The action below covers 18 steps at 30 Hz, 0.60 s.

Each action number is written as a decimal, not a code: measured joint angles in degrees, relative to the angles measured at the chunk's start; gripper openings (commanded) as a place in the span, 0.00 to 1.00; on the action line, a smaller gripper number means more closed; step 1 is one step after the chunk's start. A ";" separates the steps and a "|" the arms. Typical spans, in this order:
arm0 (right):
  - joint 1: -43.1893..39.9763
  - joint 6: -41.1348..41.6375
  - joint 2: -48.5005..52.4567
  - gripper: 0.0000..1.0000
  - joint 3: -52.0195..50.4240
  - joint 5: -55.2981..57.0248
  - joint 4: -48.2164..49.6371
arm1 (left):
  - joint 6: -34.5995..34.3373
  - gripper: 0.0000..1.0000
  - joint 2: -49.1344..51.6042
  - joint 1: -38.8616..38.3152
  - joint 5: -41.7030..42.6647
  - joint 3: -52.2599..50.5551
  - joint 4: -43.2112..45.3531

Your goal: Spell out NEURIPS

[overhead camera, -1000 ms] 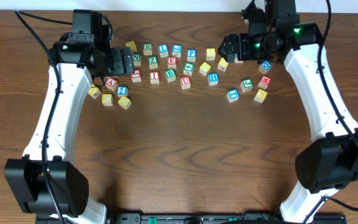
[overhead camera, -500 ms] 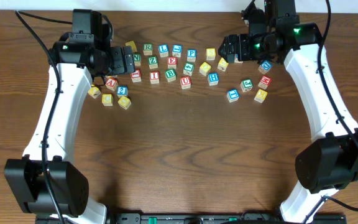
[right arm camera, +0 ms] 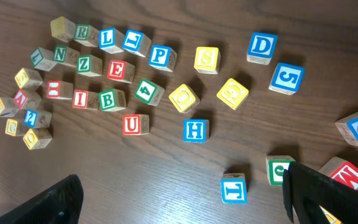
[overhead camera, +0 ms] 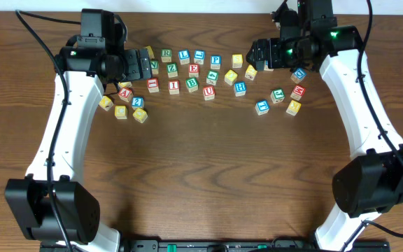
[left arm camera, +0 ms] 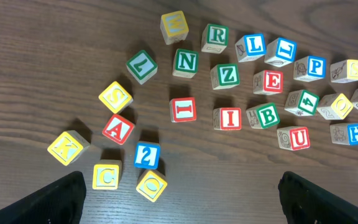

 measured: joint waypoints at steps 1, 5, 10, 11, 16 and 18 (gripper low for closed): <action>0.00 0.00 0.00 0.99 0.00 0.04 0.00 | 0.00 0.98 0.00 0.00 0.00 0.00 0.02; 0.00 0.00 0.00 0.99 0.00 0.15 0.02 | -0.02 0.98 0.00 0.00 0.00 0.00 0.07; 0.00 0.00 0.00 0.99 0.00 0.20 0.00 | -0.46 0.98 0.15 0.00 0.00 2.21 -0.26; 0.00 0.00 0.00 0.99 0.00 0.20 0.02 | -0.63 0.98 0.20 0.00 0.00 3.06 -0.31; 0.00 0.00 0.00 0.99 0.00 0.20 0.02 | -1.14 0.98 0.22 0.00 0.00 8.09 -0.50; 0.00 0.00 0.00 0.99 0.00 0.20 0.02 | -1.25 0.98 0.22 0.00 0.00 9.46 -0.59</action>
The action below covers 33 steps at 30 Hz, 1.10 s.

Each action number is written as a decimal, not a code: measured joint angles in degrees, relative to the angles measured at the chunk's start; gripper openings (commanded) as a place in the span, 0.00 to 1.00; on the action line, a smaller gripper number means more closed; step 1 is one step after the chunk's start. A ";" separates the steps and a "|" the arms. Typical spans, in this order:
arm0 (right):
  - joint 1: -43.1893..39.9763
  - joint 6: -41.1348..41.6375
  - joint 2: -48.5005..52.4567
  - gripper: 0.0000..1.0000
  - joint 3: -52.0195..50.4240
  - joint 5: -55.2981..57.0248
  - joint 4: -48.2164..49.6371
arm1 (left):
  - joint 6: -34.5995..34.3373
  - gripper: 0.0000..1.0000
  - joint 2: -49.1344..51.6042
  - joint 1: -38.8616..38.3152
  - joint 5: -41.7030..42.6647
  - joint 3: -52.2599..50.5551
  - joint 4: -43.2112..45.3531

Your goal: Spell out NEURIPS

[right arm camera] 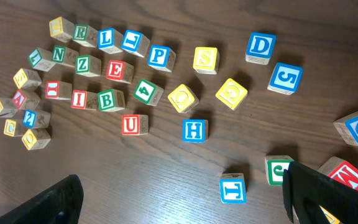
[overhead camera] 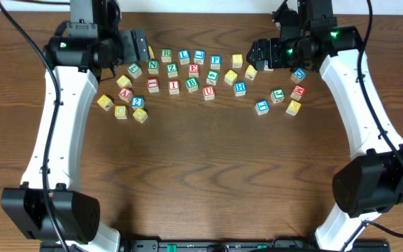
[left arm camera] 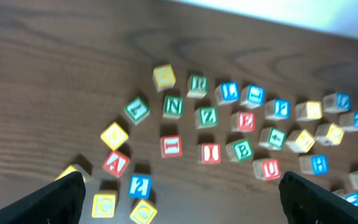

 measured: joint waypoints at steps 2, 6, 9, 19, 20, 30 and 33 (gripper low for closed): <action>0.00 0.00 0.00 0.99 0.00 0.00 -0.02 | -0.02 0.99 0.00 0.00 0.00 0.87 -0.28; 0.00 0.00 0.00 0.99 0.00 0.00 -0.59 | -0.04 0.99 0.00 0.00 0.00 1.14 -0.39; 0.00 0.00 0.00 0.99 0.00 0.00 -0.72 | -0.04 1.00 0.00 -0.15 0.00 1.14 -0.39; 0.00 4.79 0.00 0.99 0.00 5.33 -4.00 | -0.26 0.97 1.44 -4.17 -2.49 1.14 -1.07; 0.00 5.84 0.00 0.99 0.00 6.62 -4.52 | -0.26 0.98 2.03 -4.66 -2.64 1.14 -1.36; 0.00 12.17 0.00 0.99 0.00 17.97 -7.67 | -3.58 0.97 8.00 -5.88 -2.91 1.16 -2.12; 0.00 12.92 0.00 0.99 0.00 20.55 -8.00 | -4.31 0.98 8.46 -6.38 -3.06 1.16 -1.99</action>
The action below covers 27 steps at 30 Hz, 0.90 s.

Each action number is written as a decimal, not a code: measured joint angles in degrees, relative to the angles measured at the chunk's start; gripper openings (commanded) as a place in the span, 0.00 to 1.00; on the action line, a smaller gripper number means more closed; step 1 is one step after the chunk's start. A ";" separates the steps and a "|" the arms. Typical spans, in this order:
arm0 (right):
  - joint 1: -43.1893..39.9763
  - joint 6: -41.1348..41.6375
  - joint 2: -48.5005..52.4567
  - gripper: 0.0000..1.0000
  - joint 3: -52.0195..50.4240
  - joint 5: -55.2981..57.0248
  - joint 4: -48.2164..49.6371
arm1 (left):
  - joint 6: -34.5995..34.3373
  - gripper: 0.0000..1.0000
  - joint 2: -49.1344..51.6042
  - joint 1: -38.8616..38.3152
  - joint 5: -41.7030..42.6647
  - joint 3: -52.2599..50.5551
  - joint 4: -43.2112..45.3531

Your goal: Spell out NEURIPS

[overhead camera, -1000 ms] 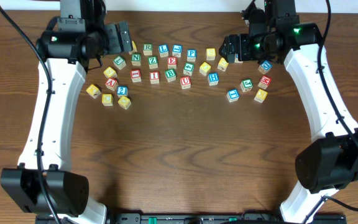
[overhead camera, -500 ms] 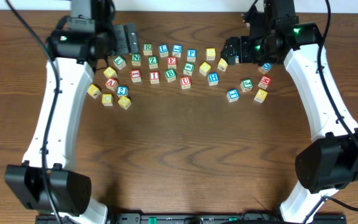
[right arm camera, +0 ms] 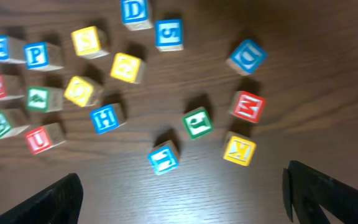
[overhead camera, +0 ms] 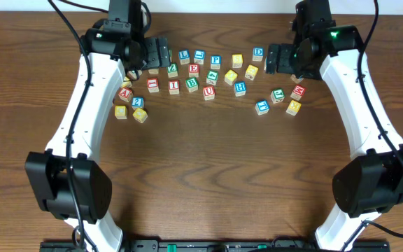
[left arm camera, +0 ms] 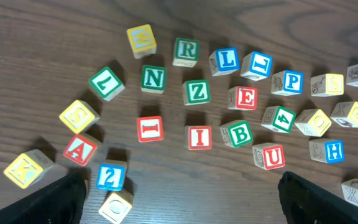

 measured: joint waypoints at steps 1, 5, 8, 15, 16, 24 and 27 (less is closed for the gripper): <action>0.00 0.13 0.00 0.99 0.00 0.57 0.00 | -0.09 0.98 0.11 -0.35 0.02 0.00 0.26; 0.00 0.61 0.00 0.99 0.00 2.14 0.00 | -0.70 0.98 0.61 -2.19 0.00 0.00 1.81; 0.00 0.81 0.00 0.99 0.00 2.67 0.02 | -2.21 0.97 1.25 -3.63 0.02 0.00 2.69; 0.00 0.96 0.00 0.99 0.00 2.86 0.02 | -5.95 0.94 3.89 -5.40 0.00 0.00 3.15; 0.00 0.98 0.00 0.99 0.00 2.86 0.02 | -6.16 0.94 4.15 -5.53 0.00 0.00 3.15; 0.00 0.98 0.00 0.99 0.00 2.86 0.02 | -6.56 0.94 4.52 -7.30 -1.51 0.00 3.13; 0.00 0.98 0.00 0.99 0.00 2.86 0.02 | -6.78 0.94 4.52 -7.52 -2.08 0.00 3.13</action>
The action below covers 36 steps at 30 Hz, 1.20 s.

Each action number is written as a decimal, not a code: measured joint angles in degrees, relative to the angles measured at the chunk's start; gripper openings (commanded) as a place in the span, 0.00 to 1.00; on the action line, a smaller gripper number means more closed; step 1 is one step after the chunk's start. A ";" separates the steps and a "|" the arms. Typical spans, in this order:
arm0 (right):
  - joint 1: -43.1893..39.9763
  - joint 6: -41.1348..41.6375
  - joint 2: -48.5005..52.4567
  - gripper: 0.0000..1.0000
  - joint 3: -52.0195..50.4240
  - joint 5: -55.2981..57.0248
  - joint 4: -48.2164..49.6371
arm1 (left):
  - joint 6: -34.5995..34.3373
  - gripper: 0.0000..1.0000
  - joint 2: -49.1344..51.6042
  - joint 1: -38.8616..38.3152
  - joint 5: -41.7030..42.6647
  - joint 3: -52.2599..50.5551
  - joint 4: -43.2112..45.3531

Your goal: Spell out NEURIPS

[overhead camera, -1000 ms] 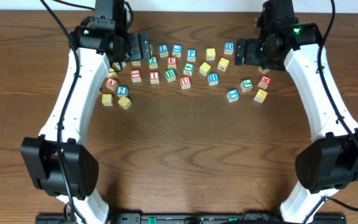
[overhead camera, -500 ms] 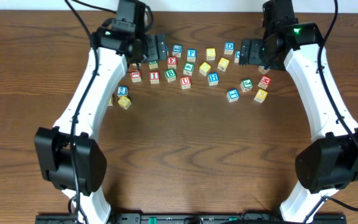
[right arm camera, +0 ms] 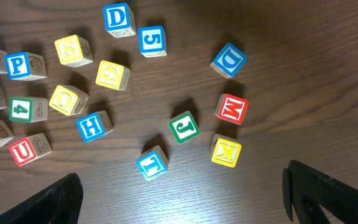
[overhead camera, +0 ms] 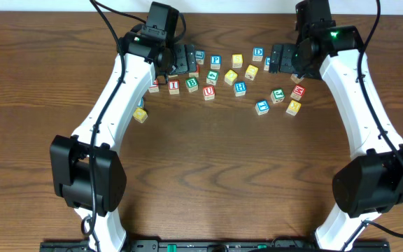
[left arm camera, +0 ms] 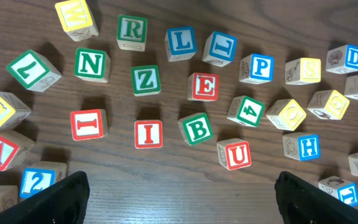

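Note:
Wooden letter blocks lie scattered across the back of the table. The left wrist view shows green N point(left arm camera: 91, 64), red E point(left arm camera: 203, 86), red U point(left arm camera: 234, 154), green R point(left arm camera: 132, 31), two red I blocks point(left arm camera: 88, 124) point(left arm camera: 148, 133), blue P point(left arm camera: 257, 68) and a yellow S at the left edge. My left gripper point(left arm camera: 179, 205) hangs open above them, holding nothing. My right gripper point(right arm camera: 182, 199) is open over the right-hand blocks; another yellow S point(right arm camera: 73, 50) lies at the upper left of its view.
Other blocks lie mixed in: Z point(left arm camera: 146, 79), B point(left arm camera: 197, 128), two L blocks point(left arm camera: 181, 42), 4 point(left arm camera: 247, 111), H point(right arm camera: 94, 126), D point(right arm camera: 229, 60), M point(right arm camera: 232, 109), J point(right arm camera: 184, 127), K point(right arm camera: 225, 150), T point(right arm camera: 152, 163). Brown tabletop point(overhead camera: 208, 161) extends toward the front.
My left gripper has moved right, from over the N and I blocks to over the Z, E and B blocks. The right gripper has barely shifted. No block has moved.
At first my left gripper hung over the left end of the block cluster and my right over its middle. The left then rose toward the back, and later both shifted right. Both stayed open and empty, and the blocks lie as they did.

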 measured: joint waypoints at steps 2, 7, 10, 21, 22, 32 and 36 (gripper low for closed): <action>0.00 0.00 0.00 0.99 0.00 0.00 0.00 | -0.15 0.94 0.00 0.00 -0.35 0.00 -0.02; 0.00 0.00 0.00 0.99 0.00 0.00 -0.02 | -0.55 0.94 0.00 0.00 -1.97 0.00 -0.04; 0.00 0.00 0.00 0.99 0.00 0.00 0.00 | -0.55 0.94 0.00 0.00 -2.80 0.00 -0.07; 0.00 0.00 0.00 0.99 0.00 0.00 -0.02 | 0.07 0.94 0.00 0.00 -5.66 0.00 -0.02; 0.00 0.00 0.00 0.99 0.00 0.00 -0.02 | 0.42 0.94 0.00 0.00 -5.84 0.00 0.07; 0.00 0.00 0.00 0.99 0.00 0.00 -0.02 | 1.20 0.95 2.99 0.00 -6.49 0.00 5.35; 0.00 0.00 0.00 0.99 0.00 0.00 0.00 | 1.20 0.95 5.38 -0.09 -6.49 0.00 6.14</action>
